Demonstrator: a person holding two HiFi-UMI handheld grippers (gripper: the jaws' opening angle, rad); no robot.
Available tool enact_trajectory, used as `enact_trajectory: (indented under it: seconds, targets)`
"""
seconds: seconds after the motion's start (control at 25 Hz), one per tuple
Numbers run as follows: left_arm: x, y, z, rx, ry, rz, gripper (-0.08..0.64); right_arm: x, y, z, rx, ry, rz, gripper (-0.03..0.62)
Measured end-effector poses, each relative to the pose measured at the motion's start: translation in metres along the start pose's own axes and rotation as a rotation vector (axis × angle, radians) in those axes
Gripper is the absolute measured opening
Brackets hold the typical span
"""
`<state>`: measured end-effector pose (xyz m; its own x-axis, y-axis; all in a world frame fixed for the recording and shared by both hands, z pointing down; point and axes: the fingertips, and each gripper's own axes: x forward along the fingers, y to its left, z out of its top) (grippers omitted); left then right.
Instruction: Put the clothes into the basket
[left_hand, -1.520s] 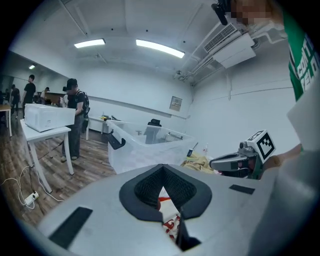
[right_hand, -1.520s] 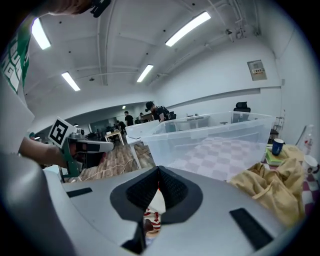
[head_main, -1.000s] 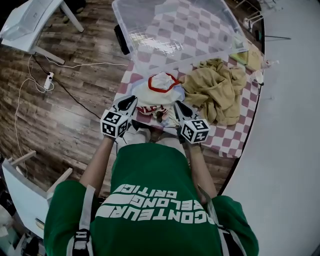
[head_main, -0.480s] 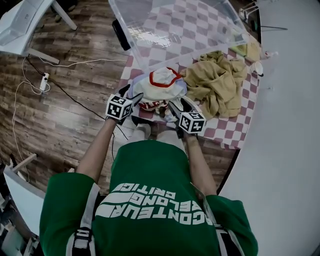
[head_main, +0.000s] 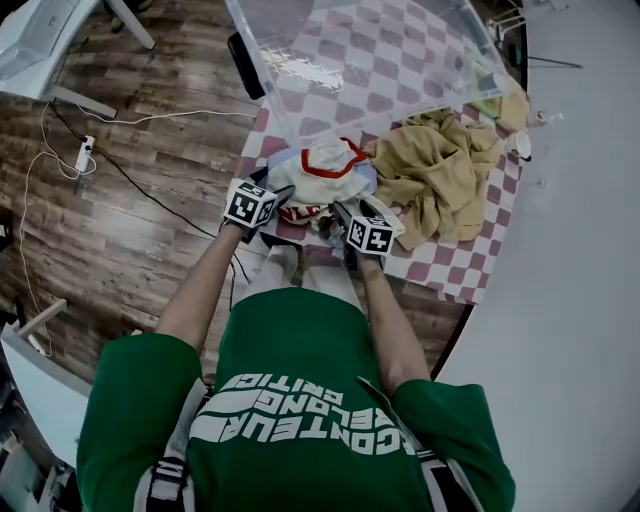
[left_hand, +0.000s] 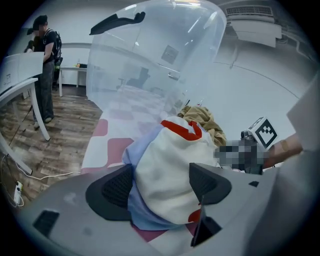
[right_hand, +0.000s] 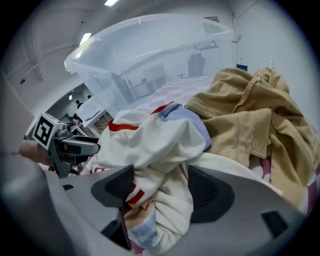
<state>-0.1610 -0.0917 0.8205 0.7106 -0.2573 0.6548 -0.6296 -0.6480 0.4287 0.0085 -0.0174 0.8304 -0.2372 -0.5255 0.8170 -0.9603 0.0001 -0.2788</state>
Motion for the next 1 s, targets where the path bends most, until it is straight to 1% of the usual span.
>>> enact_trajectory:
  seconds: [0.08, 0.2, 0.44, 0.52, 0.56, 0.64, 0.76, 0.88, 1.0]
  targets:
    - [0.006, -0.005, -0.002, 0.007, 0.016, -0.013, 0.334, 0.008, 0.001, -0.004, 0.025, 0.018, -0.005, 0.327]
    - [0.016, -0.016, -0.005, 0.017, 0.037, -0.037, 0.334, 0.019, 0.003, -0.007, 0.069, 0.018, -0.006, 0.327]
    - [0.035, -0.034, -0.01, 0.027, 0.054, -0.069, 0.334, 0.025, 0.005, -0.003, 0.124, -0.038, -0.032, 0.325]
    - [0.04, -0.037, -0.01, 0.021, 0.056, -0.078, 0.332, 0.027, 0.008, -0.005, 0.145, -0.045, -0.022, 0.318]
    - [0.041, -0.039, -0.01, 0.016, 0.058, -0.085, 0.326, 0.029, 0.011, -0.006, 0.156, -0.045, -0.01, 0.298]
    - [0.042, -0.044, -0.011, -0.001, 0.064, -0.103, 0.306, 0.03, 0.018, -0.007, 0.18, -0.041, 0.015, 0.231]
    - [0.043, -0.054, -0.014, -0.043, 0.059, -0.131, 0.266, 0.032, 0.027, -0.007, 0.233, -0.036, 0.055, 0.163]
    - [0.043, -0.062, -0.016, -0.081, 0.041, -0.149, 0.236, 0.03, 0.033, -0.004, 0.284, -0.028, 0.096, 0.131]
    - [0.04, -0.072, -0.016, -0.085, 0.03, -0.164, 0.2, 0.027, 0.037, -0.001, 0.281, -0.013, 0.134, 0.117]
